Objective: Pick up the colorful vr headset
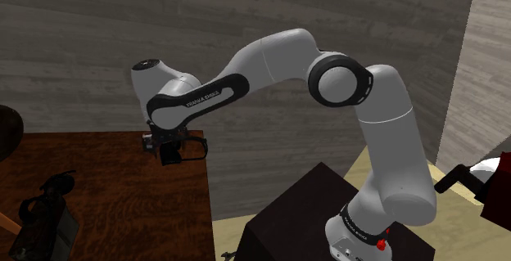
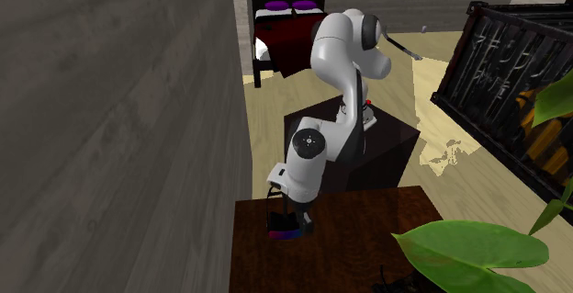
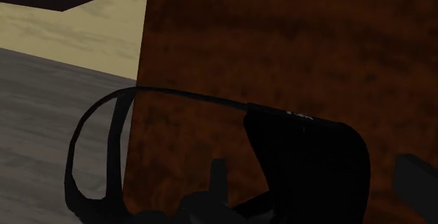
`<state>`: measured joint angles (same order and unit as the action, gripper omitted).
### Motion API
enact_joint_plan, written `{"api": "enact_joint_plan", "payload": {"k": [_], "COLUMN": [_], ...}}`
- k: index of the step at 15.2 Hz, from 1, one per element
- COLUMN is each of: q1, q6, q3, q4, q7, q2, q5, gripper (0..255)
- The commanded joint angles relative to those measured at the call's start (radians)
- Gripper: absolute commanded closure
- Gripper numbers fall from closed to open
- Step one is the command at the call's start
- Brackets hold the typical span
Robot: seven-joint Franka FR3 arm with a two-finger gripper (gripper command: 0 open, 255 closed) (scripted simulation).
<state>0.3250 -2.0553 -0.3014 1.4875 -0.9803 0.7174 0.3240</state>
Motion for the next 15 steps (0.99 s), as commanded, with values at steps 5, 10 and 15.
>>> {"api": "enact_joint_plan", "payload": {"k": [5,10,15], "q1": [0.005,0.005,0.003], "q6": [-0.031,-0.03,-0.023], "q3": [0.006,0.006,0.004], "q4": [0.004,0.004,0.004], "q7": [-0.009,-0.008,-0.006], "q2": [0.028,0.027,0.019], "q5": [0.009,0.009,0.006], "gripper": [255,255,255]}}
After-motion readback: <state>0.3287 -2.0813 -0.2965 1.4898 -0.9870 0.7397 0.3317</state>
